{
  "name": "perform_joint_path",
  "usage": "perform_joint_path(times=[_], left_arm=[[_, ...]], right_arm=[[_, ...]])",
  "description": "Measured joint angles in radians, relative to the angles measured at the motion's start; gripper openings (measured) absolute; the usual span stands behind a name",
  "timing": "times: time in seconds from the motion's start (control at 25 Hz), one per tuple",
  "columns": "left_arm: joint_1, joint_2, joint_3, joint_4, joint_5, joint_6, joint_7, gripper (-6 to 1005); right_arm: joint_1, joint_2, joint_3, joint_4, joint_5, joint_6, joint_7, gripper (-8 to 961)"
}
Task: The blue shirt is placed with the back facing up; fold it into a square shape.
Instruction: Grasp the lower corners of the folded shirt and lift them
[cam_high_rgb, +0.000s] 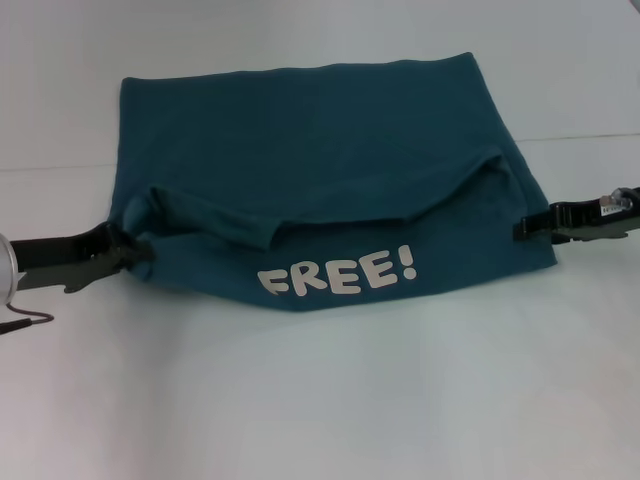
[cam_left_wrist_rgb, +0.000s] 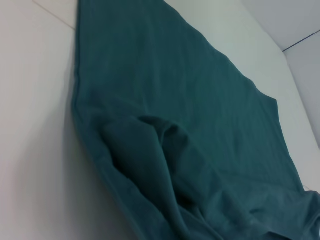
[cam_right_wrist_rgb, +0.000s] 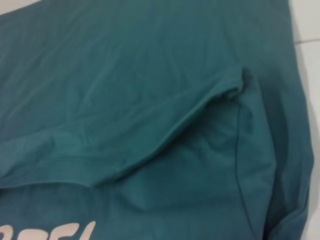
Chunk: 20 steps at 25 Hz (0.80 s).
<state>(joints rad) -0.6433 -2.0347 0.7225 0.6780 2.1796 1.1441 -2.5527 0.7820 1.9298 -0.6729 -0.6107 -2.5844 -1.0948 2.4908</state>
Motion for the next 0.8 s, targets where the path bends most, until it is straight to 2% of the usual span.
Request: perform_joint_path(times=[0.2,0.4,0.8], left_arm=[[-0.006,-0.002,0.000,0.000,-0.001,-0.006,0.000,39],[-0.008,-0.003,0.000,-0.004,-0.001,-0.017,0.000,39],[-0.006,-0.004,-0.001,-0.006,-0.001,-0.020,0.000,40]], right_arm=[[-0.002,0.004,-0.004,-0.001,0.000,0.026,0.000,655],[-0.005,0.025,-0.012,0.023,-0.001,0.084,-0.004,655],[0.004,0.034,-0.020,0.065,0.010,0.119,-0.005,656]])
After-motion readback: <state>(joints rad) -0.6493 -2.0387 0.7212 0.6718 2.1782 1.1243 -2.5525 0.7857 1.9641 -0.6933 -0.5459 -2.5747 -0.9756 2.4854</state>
